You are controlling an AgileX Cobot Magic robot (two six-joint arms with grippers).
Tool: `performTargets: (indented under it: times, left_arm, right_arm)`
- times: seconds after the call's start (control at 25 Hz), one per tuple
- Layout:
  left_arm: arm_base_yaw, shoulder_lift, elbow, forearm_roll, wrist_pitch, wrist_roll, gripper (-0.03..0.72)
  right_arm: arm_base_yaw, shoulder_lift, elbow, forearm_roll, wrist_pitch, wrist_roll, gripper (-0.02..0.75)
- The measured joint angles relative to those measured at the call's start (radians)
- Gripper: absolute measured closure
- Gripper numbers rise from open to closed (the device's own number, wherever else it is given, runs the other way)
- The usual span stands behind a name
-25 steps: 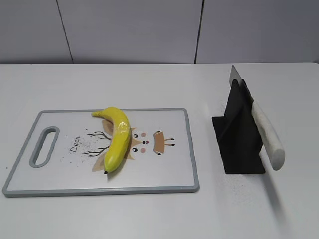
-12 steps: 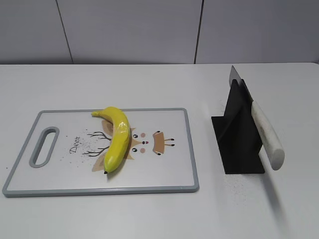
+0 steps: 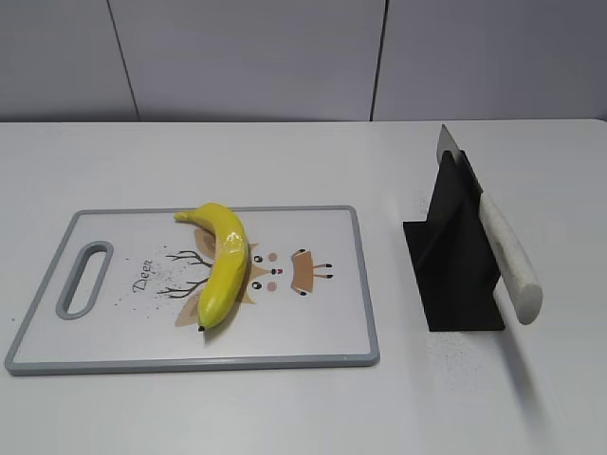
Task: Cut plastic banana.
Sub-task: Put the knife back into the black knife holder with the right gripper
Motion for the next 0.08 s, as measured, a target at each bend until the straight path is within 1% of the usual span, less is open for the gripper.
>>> performTargets:
  times: [0.08]
  left_arm:
    - [0.0,0.0,0.0,0.0,0.0,0.0,0.221]
  right_arm:
    - [-0.001,0.0,0.0,0.0,0.0,0.0,0.164]
